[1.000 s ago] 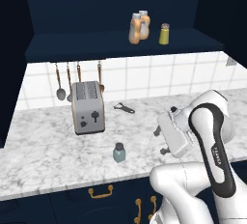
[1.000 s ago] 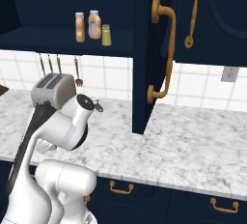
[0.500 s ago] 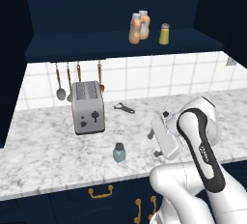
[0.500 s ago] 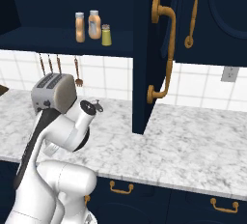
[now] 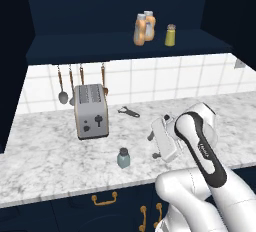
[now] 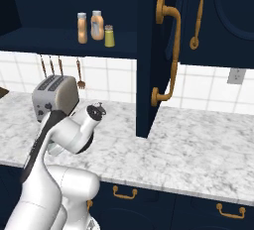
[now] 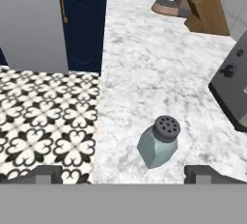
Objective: Put the shaker and condiment bottle from the counter next to their counterparts in the cabinet.
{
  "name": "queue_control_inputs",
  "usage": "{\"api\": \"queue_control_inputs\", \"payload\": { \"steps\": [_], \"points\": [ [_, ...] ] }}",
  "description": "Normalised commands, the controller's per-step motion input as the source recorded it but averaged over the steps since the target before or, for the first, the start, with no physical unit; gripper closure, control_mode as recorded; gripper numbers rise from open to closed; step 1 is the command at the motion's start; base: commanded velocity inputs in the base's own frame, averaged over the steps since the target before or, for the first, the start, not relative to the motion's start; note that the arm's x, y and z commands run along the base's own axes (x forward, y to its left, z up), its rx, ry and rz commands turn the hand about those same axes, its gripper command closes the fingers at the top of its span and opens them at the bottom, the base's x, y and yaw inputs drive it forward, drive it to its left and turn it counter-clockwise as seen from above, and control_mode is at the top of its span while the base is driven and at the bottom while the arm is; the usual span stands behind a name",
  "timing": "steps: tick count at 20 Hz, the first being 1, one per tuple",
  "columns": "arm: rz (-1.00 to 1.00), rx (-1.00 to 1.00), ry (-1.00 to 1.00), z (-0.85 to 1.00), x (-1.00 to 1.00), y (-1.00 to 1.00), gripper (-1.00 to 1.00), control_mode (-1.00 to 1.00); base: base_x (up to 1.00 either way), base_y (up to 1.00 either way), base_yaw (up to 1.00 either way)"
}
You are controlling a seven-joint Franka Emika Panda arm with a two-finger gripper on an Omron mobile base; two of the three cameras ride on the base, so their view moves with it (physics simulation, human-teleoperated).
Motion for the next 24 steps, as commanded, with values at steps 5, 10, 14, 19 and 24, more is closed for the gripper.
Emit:
{"api": "queue_control_inputs", "payload": {
  "steps": [5, 10, 14, 19, 24],
  "points": [
    [0.06, 0.00, 0.00, -0.29, 0.27, 0.10, -1.00, -1.00, 0.00, 0.00, 0.00],
    [0.05, 0.02, 0.00, -0.16, 0.02, 0.00, -1.00, -1.00, 0.00, 0.00, 0.00],
    [0.00, 0.00, -0.01, -0.14, 0.06, 0.16, -1.00, -1.00, 0.00, 0.00, 0.00],
    [0.00, 0.00, 0.00, -0.26, 0.00, 0.23, -1.00, -1.00, 0.00, 0.00, 0.00],
    [0.00, -0.02, -0.02, -0.21, 0.00, 0.07, -1.00, -1.00, 0.00, 0.00, 0.00]
  ]
}}
